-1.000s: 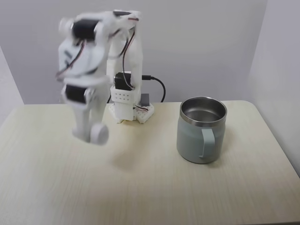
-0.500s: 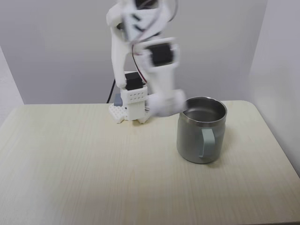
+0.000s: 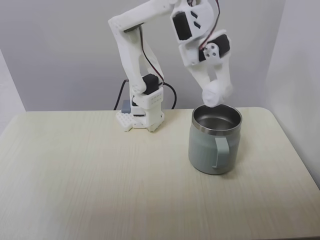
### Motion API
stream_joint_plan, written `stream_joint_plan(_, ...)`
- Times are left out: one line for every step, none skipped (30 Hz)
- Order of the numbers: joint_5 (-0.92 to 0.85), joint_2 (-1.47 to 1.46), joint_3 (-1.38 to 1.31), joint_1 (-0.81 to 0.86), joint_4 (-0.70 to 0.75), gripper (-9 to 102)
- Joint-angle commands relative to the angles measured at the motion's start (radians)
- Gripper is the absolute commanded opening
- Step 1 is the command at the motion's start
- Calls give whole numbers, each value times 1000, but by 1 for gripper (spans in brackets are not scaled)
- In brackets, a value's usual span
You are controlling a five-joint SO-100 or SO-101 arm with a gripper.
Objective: Grasp a dressing and put it in the cup.
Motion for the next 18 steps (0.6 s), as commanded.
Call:
stream_joint_plan(-23, -25, -49, -12, -25, 0)
stream_joint_plan(-28, -28, -75, -12, -41, 0)
stream_joint_plan(-29, -34, -101, -12, -58, 0)
stream_joint_plan(-32, -35, -126, -12, -72, 0)
stream_joint_plan(-34, -37, -147, -12, -83, 0)
stream_joint_plan(-35, -38, -170, -12, -97, 0)
stream_joint_plan(-37, -43, -195, -12, -110, 0)
stream_joint_plan(-38, -46, -215, -12, -121, 0)
stream_joint_plan(-40, -51, -232, -12, -130, 0)
stream_joint_plan(-41, -57, -247, -12, -137, 0)
stream_joint_plan(-41, -64, -259, -12, -141, 0)
stream_joint_plan(-43, -71, -267, -12, -144, 0)
stream_joint_plan(-44, -75, -273, -12, -144, 0)
stream_joint_plan(-44, -80, -275, -12, -144, 1)
stream_joint_plan(-44, -89, -281, -12, -143, 3)
stream_joint_plan(-46, -101, -288, -12, -140, 8)
stream_joint_plan(-46, -120, -299, -17, -140, 14)
stream_joint_plan(-44, -135, -305, -18, -140, 18)
